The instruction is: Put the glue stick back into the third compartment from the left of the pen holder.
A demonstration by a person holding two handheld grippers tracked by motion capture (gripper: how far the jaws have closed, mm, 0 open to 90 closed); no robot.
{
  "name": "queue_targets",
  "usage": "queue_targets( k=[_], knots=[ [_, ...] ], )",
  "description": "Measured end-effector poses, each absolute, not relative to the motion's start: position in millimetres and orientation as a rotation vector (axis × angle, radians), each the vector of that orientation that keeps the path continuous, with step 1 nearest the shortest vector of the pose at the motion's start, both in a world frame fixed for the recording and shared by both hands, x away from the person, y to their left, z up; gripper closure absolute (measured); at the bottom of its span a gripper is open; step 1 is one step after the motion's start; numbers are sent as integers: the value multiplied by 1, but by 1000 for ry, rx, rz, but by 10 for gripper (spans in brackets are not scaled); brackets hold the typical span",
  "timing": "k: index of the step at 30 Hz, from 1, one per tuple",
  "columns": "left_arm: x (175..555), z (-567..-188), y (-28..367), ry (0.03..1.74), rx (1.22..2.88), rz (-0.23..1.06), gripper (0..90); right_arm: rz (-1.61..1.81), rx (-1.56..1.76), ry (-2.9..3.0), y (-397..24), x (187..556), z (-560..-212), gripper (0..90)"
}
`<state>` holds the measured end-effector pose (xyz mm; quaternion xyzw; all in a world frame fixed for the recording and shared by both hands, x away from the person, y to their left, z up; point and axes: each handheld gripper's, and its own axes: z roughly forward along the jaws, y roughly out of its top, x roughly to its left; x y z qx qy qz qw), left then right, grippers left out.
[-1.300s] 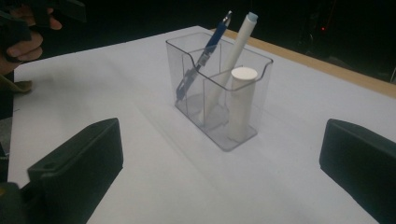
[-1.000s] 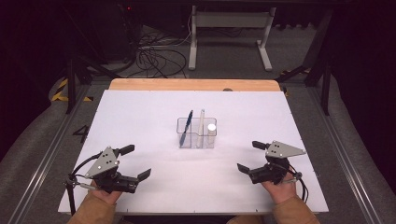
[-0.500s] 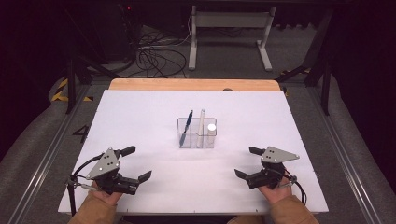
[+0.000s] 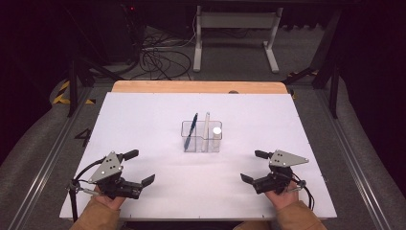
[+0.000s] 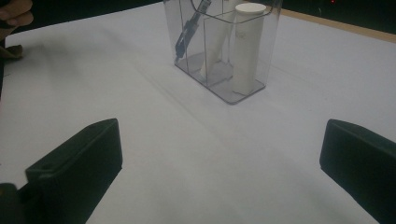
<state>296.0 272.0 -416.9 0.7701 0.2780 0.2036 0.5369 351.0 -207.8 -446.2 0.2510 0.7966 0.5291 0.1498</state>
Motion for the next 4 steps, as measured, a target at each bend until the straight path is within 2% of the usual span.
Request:
queue_targets(
  k=[4],
  knots=[
    [297,-417,272,661,1837,491,27,1510,720,2294,-207,351,-446,0]
  ],
)
